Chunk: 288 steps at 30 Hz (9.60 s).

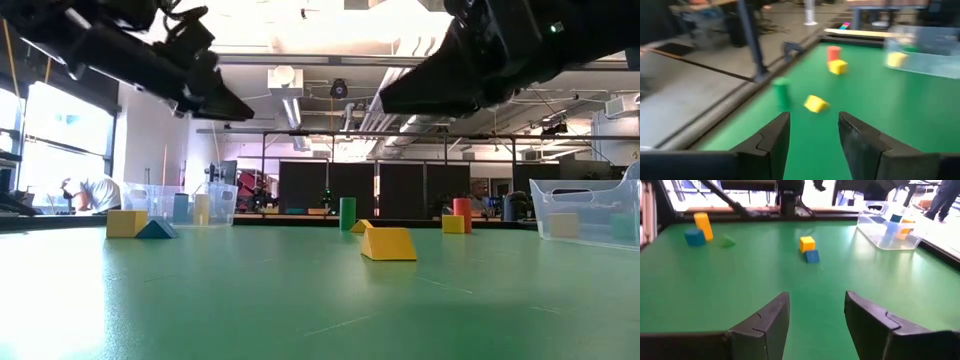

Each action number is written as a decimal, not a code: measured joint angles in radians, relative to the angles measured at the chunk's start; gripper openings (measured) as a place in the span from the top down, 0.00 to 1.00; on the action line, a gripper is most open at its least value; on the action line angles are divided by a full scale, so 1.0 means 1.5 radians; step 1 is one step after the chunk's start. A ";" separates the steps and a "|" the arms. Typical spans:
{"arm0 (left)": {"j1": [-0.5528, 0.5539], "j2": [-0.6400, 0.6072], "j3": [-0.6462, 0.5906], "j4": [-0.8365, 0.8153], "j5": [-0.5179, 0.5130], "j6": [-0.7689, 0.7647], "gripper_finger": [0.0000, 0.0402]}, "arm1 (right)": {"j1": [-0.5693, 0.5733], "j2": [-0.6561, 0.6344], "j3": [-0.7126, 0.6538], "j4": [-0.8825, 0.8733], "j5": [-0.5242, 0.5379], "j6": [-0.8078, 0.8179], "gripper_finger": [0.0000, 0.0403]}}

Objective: Sort blocks by size
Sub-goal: Put the green triangular block into the bottom transparent bin

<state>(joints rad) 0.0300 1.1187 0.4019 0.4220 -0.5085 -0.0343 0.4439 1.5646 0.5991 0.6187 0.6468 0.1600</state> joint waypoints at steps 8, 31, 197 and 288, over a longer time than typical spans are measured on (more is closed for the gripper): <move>-0.183 0.048 0.000 -0.006 -0.054 -0.057 0.71 | -0.027 0.000 0.000 0.024 -0.018 0.057 0.55; -0.596 0.075 0.199 -0.425 -0.345 -0.243 0.87 | -0.074 0.000 0.000 0.024 -0.091 0.028 0.55; -0.251 0.275 0.265 -0.212 0.171 -0.438 0.77 | -0.015 0.001 0.027 -0.032 -0.235 -0.412 0.55; -0.116 0.367 0.267 0.031 0.370 -0.225 0.60 | 0.199 -0.217 0.146 -0.743 -0.191 0.175 0.69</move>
<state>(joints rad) -0.1445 1.6691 0.8025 0.4679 0.0464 -0.3721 0.7425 1.2393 0.8177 -0.4957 0.3604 0.4226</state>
